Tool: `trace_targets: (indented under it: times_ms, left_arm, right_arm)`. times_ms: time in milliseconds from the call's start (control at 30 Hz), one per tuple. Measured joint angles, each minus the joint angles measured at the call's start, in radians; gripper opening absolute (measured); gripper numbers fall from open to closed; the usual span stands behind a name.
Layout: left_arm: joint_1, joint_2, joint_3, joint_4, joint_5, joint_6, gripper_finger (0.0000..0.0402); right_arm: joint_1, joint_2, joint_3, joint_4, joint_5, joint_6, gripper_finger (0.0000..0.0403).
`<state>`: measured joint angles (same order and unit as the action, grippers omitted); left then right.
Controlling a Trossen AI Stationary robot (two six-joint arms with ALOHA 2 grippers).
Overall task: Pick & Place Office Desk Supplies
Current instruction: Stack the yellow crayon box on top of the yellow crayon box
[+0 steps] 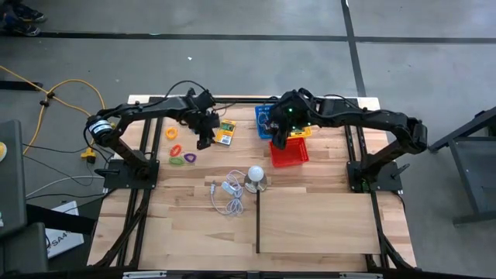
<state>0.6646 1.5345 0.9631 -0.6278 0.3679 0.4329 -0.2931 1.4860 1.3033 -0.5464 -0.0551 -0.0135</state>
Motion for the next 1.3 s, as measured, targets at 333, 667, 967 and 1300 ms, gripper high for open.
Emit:
trace_targets:
  times_ms: [333, 667, 967, 1300]
  left_arm:
    - [-0.062, 0.0, -0.107, 0.234, -0.103, -0.01, 0.0152]
    - [-0.07, 0.0, -0.135, 0.242, -0.151, 0.015, 0.0152]
    - [-0.016, 0.0, -0.135, 0.278, -0.322, -0.029, 0.0152]
    - [-0.029, 0.085, -0.135, 0.317, -0.381, -0.03, 0.0152]
  right_arm:
    - [0.031, 0.073, 0.0, 0.052, -0.003, -0.01, 0.0168]
    - [0.033, 0.093, 0.0, 0.053, -0.007, 0.012, 0.0168]
    - [0.045, 0.093, 0.0, 0.053, -0.007, 0.029, 0.0168]
    - [0.051, 0.093, 0.0, 0.053, -0.027, 0.039, 0.0168]
